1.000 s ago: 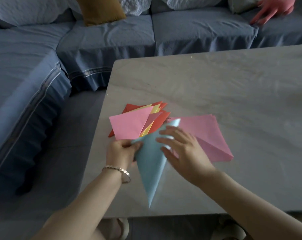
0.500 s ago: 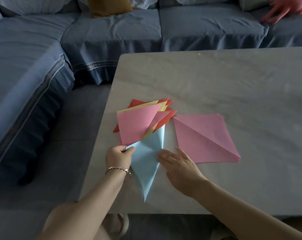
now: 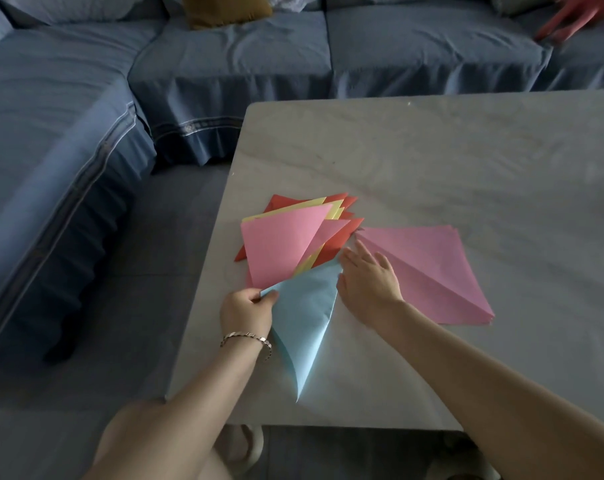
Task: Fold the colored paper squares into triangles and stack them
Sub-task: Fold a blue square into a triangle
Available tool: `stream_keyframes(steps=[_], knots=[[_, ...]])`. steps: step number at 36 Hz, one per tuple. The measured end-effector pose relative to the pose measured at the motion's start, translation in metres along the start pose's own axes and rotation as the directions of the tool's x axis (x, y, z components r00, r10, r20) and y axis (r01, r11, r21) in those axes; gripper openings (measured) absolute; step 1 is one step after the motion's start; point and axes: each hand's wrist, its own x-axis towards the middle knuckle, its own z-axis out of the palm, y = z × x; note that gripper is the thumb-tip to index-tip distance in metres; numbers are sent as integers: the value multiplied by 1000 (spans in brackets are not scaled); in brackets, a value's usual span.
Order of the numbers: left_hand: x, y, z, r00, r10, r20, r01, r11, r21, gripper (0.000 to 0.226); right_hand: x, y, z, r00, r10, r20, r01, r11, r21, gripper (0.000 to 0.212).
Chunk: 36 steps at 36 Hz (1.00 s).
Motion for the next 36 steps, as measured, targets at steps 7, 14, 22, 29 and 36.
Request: stream_keyframes(steps=[7,14,22,29,36], knots=[[-2,2,-2,1000,-1,2,1,1000,23,35,-7,0,5,996,7,92,-9,1000,14,82],[-1,-1,0,1000,-2,-17,2,1000,13,34,-37,-11,8,983,-65,170,75,996,-50,119],[1,-3,0,1000,-14,3,14,1000,2,27,-64,-23,12,971,-128,200,146,987,-74,132],[-2,-1,1,1000,-18,-11,18,1000,15,36,-82,-35,19,957,-184,223,214,970,-117,132],[-4,16,-9,993,104,-54,-104,995,-3,42,-91,-20,14,952,-280,122,255,949,183,108]])
